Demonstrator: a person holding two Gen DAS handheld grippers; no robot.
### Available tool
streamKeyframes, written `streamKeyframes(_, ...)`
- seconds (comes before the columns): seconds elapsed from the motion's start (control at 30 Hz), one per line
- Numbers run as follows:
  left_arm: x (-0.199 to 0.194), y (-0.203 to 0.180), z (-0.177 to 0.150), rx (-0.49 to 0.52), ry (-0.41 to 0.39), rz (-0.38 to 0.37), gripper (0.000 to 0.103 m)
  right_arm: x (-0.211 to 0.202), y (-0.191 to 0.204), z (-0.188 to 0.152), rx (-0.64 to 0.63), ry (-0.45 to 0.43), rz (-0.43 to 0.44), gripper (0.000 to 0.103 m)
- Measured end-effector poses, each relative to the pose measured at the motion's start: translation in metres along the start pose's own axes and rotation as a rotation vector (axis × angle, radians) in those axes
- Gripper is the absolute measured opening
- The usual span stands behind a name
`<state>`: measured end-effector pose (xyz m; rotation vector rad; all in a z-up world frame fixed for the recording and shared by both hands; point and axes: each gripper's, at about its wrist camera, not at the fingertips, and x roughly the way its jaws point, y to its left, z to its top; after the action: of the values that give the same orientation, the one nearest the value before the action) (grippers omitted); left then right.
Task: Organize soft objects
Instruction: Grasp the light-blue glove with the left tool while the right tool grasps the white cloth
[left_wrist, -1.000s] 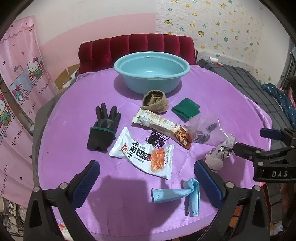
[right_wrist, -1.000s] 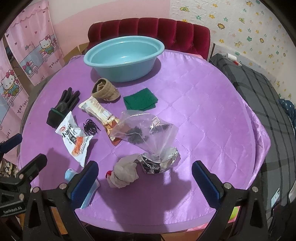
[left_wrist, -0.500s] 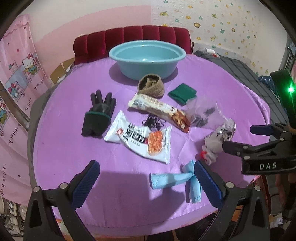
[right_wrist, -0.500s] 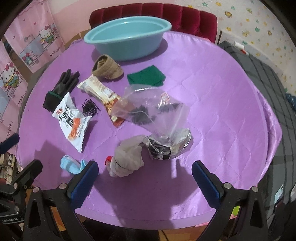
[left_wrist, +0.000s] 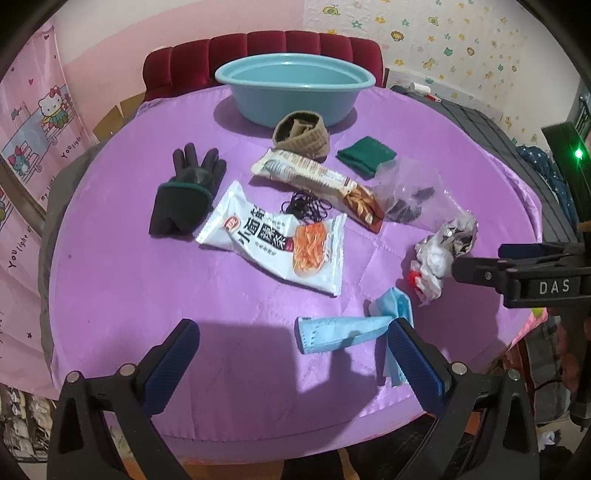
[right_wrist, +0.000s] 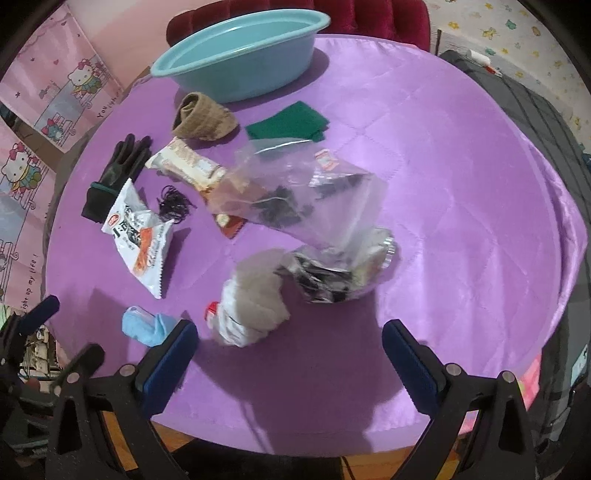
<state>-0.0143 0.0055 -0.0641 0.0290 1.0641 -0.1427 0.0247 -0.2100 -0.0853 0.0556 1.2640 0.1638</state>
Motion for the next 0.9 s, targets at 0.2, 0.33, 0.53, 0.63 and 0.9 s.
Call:
streamKeyframes(0.2, 0.004, -0.003, -0.006, 0.024, 0.018, 0.004, 0.103, 0.027, 0.015, 0.008, -0.016, 0.045, 0.03, 0.059)
streamKeyframes(0.33, 0.003, -0.011, -0.007, 0.066, 0.022, -0.008, 0.103, 0.029, 0.02, 0.008, -0.025, 0.05, 0.062, 0.027)
streamKeyframes(0.53, 0.006, -0.031, -0.006, 0.143, 0.031, -0.052, 0.103, 0.011, 0.018, 0.004, -0.025, 0.026, 0.081, 0.026)
streamKeyframes(0.63, 0.011, -0.042, -0.004, 0.189, 0.046, -0.065, 0.103, -0.002, 0.016, 0.004, -0.023, 0.003, 0.079, 0.026)
streamKeyframes(0.9, 0.039, -0.061, 0.0, 0.268, 0.115, -0.104, 0.057, -0.012, 0.005, -0.002, 0.005, -0.001, 0.05, 0.026)
